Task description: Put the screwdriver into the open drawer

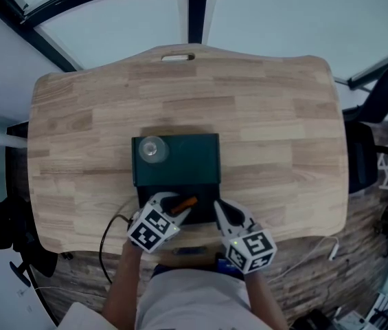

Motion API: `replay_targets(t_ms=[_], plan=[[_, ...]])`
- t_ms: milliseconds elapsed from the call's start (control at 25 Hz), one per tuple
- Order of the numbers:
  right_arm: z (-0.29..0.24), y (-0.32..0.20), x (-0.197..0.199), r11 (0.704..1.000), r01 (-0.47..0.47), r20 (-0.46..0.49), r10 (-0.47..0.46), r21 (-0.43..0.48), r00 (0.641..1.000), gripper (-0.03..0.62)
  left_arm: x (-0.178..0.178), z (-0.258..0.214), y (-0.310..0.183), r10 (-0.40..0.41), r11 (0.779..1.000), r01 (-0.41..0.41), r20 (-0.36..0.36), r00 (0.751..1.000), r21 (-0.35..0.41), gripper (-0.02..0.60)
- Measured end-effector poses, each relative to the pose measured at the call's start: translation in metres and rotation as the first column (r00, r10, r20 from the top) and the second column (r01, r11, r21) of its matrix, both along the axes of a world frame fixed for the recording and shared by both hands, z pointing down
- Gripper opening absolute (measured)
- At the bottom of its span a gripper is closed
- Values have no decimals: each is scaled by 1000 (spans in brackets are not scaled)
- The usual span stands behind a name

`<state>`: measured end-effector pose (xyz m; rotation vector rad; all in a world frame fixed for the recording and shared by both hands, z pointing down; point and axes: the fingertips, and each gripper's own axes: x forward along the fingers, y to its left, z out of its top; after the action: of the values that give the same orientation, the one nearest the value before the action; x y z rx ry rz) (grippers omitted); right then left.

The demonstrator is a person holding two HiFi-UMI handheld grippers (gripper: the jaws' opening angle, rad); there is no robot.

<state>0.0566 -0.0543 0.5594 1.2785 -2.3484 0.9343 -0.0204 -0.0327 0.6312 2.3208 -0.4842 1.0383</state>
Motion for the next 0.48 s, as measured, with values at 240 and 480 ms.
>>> replay_targets(t_ms=[240, 480], plan=[[-8, 0, -6, 997, 63, -41, -61, 42, 997, -3, -6, -8, -7, -103, 994, 103, -37, 994, -21, 120], [-12, -1, -4, 997, 49, -64, -45, 66, 997, -3, -14, -25, -19, -158, 986, 160, -53, 986, 53, 0]])
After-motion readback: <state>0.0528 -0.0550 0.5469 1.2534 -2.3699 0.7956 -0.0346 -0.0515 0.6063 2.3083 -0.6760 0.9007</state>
